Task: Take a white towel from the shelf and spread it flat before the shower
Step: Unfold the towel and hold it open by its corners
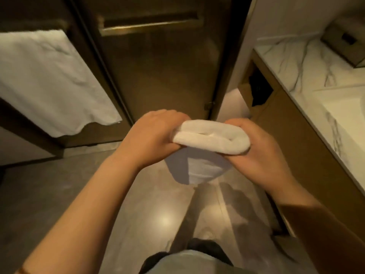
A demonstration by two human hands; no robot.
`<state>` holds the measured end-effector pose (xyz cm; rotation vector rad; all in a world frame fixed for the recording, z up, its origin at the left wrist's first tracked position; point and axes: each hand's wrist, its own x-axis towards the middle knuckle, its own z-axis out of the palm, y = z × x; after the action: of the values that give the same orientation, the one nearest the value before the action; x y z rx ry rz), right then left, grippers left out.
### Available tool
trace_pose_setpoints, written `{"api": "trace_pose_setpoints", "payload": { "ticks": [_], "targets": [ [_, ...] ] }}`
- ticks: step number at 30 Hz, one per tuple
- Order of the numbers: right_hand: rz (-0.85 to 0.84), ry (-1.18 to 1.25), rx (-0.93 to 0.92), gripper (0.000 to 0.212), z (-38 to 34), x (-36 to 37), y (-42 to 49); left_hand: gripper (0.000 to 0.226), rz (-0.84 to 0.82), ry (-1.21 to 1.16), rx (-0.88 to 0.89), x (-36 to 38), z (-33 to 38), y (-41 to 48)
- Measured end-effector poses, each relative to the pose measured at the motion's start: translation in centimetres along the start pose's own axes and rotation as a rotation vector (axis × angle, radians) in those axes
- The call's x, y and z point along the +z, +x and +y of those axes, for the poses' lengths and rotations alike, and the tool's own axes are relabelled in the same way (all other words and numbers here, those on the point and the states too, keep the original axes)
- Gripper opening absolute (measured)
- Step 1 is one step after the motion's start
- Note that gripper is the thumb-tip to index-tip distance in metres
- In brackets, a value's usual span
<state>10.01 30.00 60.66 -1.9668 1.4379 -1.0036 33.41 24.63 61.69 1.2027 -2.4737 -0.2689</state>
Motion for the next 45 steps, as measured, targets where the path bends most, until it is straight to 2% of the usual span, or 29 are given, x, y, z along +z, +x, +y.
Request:
{"api": "trace_pose_setpoints", "payload": {
  "ticks": [8, 11, 17, 21, 28, 32, 34, 37, 45],
  "targets": [
    [0.111, 0.005, -0.05, 0.033, -12.7, 5.3, -9.3, 0.043, 0.081, -0.162, -0.141, -7.3, 0.6, -16.1],
    [0.122, 0.001, -0.024, 0.038, -16.7, 8.2, -14.2, 0.039, 0.139, -0.196, -0.115, -9.3, 1.4, -22.3],
    [0.006, -0.294, -0.014, 0.054, -23.3, 10.3, -21.8, 0.036, 0.167, -0.189, -0.065, -12.9, 5.9, -31.3],
    [-0.011, -0.324, -0.019, 0.056, -26.4, 11.1, -26.1, 0.038, 0.18, -0.16, -0.012, -14.1, 9.5, -35.5],
    [0.134, -0.344, -0.216, 0.044, -29.3, 9.7, -32.6, 0.059, 0.326, -0.252, -0.094, -13.6, 15.2, -42.1],
    [0.122, -0.315, -0.204, 0.041, -29.0, 7.6, -37.0, 0.076, 0.344, -0.474, -0.27, -11.1, 18.9, -45.4],
    [0.073, -0.31, -0.176, 0.042, -28.7, 6.4, -39.3, 0.071, 0.331, -0.528, -0.305, -10.1, 20.9, -46.6],
    [0.045, -0.297, -0.14, 0.043, -28.7, 4.7, -42.2, 0.051, 0.405, -0.534, -0.286, -9.6, 24.1, -47.7],
    [0.153, -0.255, -0.14, 0.041, -30.9, 3.6, -44.6, 0.035, 0.53, -0.522, -0.222, -11.6, 27.4, -49.1]
  ]
}}
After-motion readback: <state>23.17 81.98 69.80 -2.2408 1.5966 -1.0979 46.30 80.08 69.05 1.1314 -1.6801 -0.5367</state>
